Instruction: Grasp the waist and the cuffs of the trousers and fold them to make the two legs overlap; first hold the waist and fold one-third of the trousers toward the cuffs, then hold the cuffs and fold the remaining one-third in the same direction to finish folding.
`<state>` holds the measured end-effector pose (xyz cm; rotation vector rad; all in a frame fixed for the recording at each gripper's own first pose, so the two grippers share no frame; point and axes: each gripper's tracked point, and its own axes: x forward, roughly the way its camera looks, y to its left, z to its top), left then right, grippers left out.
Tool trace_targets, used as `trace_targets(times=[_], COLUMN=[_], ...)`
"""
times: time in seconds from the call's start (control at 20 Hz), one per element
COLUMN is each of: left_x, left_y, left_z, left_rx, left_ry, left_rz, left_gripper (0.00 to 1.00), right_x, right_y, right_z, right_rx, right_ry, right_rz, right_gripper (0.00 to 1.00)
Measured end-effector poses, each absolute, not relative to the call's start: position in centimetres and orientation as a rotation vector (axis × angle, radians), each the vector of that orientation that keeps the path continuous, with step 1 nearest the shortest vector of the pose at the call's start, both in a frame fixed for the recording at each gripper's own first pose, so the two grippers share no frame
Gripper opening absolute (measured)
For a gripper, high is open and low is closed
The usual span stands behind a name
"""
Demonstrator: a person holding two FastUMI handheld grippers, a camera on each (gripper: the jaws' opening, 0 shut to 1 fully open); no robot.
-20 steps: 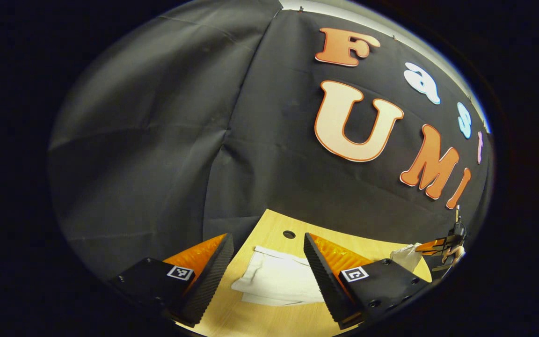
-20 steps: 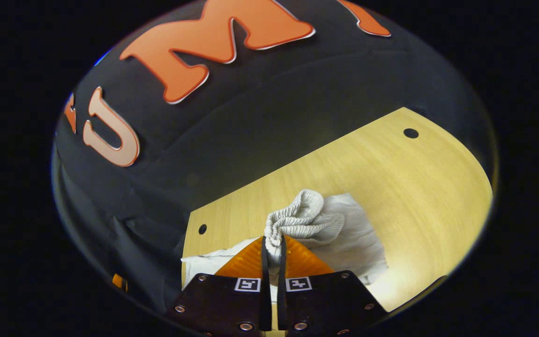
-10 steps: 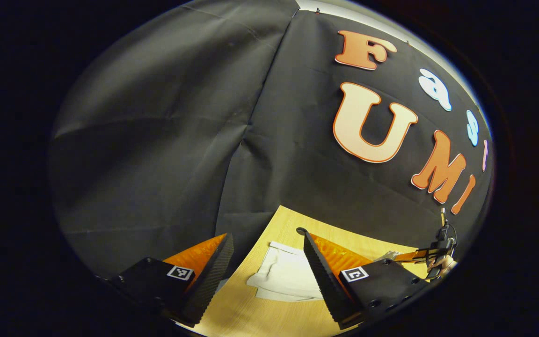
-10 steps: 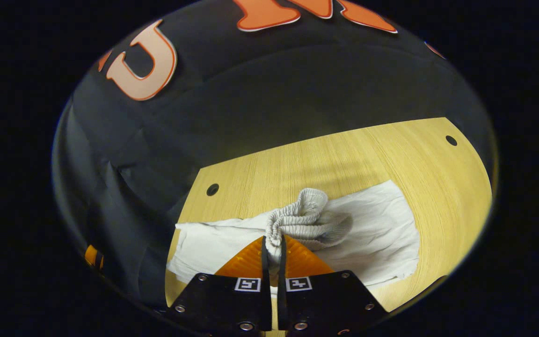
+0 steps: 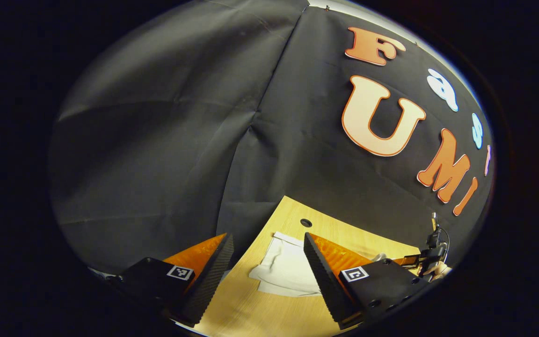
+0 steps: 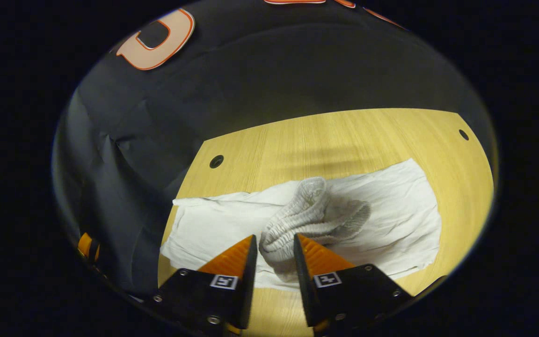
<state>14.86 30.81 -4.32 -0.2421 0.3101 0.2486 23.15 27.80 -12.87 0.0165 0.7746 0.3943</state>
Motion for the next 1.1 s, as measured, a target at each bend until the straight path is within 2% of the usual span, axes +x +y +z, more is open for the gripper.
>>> trace_targets(times=[0.1, 0.15, 0.2, 0.25, 0.3, 0.7, 0.9, 1.0, 1.05, 1.1], left_x=[14.7, 14.7, 14.7, 14.7, 14.5, 13.2, 12.5, 14.2, 14.5, 14.7], left_y=[30.5, 30.4, 30.2, 30.0, 29.9, 29.0, 29.0, 27.9, 27.6, 27.5], left_z=[-4.7, -4.8, -5.0, -5.2, -5.6, -11.1, -16.1, -19.4, -20.5, -21.6], left_rx=[-0.258, -0.269, -0.281, -0.296, -0.314, -0.687, -0.822, -0.877, -0.902, -0.912], left_ry=[0.319, 0.32, 0.323, 0.328, 0.334, 0.443, 0.511, 0.543, 0.561, 0.577], left_rz=[0.242, 0.241, 0.239, 0.237, 0.237, 0.252, 0.305, 0.324, 0.331, 0.341], left_gripper=[0.99, 0.99, 0.99, 0.99, 0.99, 0.99, 0.99, 0.99, 0.95, 1.0], right_x=[22.2, 22.1, 21.9, 22.0, 22.1, 21.7, 21.4, 21.4, 21.5, 21.6], right_y=[28.3, 28.4, 28.2, 28.2, 28.1, 25.0, 22.8, 21.7, 21.0, 20.4], right_z=[-13.1, -13.3, -13.4, -13.4, -13.1, -11.3, -11.1, -10.9, -11.0, -11.0], right_rx=[0.013, 0.007, 0.008, 0.007, 0.009, 0.053, 0.076, 0.089, 0.092, 0.093], right_ry=[0.773, 0.772, 0.774, 0.775, 0.769, 0.738, 0.748, 0.754, 0.755, 0.757], right_rz=[0.404, 0.395, 0.392, 0.391, 0.39, 0.367, 0.35, 0.34, 0.332, 0.322], right_gripper=[0.68, 0.74, 0.87, 0.95, 0.98, 0.98, 0.98, 0.98, 0.98, 0.98])
